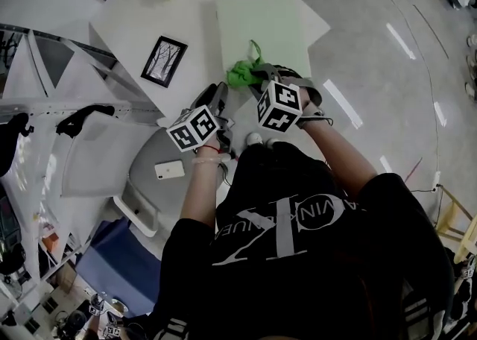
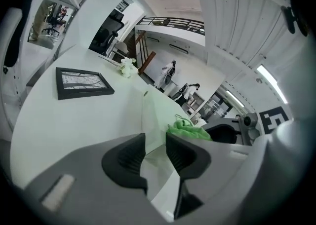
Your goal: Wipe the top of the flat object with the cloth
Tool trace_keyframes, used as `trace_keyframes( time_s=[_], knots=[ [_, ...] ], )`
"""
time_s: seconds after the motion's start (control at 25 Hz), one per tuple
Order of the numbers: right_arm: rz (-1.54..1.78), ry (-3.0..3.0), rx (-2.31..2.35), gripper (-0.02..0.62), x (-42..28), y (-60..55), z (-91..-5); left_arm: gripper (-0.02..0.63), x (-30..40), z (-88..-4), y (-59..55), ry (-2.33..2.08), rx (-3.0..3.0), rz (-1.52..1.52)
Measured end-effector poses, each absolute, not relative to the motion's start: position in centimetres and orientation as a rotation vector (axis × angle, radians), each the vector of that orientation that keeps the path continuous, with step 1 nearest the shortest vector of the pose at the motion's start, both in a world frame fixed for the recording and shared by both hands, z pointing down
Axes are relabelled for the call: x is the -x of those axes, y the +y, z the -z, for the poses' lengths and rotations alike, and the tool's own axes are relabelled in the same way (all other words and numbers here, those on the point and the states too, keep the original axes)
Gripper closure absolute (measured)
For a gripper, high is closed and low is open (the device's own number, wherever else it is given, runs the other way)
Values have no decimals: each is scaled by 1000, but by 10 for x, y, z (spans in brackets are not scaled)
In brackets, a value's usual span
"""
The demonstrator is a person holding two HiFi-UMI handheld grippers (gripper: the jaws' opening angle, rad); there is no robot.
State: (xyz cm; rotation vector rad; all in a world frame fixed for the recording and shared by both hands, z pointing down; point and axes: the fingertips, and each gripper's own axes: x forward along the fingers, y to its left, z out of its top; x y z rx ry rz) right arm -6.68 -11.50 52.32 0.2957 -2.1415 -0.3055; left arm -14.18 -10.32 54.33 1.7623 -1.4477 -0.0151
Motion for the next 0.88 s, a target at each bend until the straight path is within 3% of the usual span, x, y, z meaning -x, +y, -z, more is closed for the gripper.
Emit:
trace_keyframes(
  time_s=[0.88],
  knots=[
    [30,-2074,-640,514,-60,-145,-526,457,132,-548,-115,-1442,-1763,-52]
  ],
)
